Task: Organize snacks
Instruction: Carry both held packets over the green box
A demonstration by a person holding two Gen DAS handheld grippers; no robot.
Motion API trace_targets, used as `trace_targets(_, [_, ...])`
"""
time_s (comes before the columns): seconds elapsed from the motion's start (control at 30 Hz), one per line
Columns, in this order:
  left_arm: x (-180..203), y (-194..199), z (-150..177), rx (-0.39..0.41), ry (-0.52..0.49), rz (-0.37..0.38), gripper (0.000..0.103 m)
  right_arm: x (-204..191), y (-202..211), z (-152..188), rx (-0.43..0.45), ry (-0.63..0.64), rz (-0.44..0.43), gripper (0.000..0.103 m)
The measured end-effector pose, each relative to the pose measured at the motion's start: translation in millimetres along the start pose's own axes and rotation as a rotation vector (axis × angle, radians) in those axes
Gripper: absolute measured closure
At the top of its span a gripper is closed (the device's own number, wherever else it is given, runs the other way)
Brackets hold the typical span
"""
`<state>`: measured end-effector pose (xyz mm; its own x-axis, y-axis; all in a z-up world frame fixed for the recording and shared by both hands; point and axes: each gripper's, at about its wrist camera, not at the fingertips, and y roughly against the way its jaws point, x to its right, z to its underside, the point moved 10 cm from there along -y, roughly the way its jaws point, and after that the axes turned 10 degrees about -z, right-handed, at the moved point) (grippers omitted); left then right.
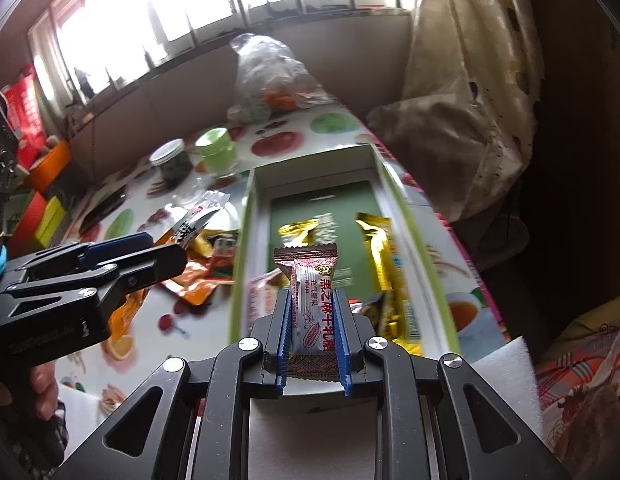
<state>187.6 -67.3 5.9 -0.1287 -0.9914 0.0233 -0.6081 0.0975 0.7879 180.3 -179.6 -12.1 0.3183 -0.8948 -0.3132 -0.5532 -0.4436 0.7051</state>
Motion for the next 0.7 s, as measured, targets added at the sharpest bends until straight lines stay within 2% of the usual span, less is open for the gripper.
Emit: trace_targets(0.7, [36, -42, -3, -0.053, -0.014, 0.023, 0.052, 48, -21, 4, -0.033, -0.021, 0.116, 0.084])
